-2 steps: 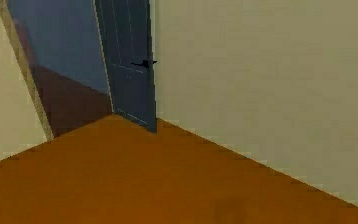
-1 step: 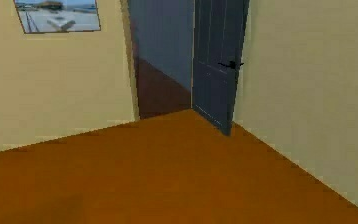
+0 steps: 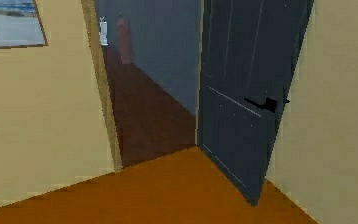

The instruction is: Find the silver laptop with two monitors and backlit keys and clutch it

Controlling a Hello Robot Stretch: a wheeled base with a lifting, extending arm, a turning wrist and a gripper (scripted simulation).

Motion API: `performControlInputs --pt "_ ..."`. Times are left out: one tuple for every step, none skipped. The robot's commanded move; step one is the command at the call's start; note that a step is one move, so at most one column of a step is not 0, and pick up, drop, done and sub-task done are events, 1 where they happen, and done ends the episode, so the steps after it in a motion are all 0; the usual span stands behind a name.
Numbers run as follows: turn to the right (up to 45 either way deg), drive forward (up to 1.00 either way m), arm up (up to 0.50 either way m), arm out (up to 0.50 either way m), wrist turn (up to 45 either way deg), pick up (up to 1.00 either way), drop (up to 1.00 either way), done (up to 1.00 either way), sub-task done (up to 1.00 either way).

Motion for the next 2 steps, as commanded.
performControlInputs --pt "0.0 1.00 0.00 0.00 0.0 0.00 0.00 0.00 0.00" --pt "-9.0 0.00 0.00 0.00 0.0 0.00 0.00 0.00 0.00"
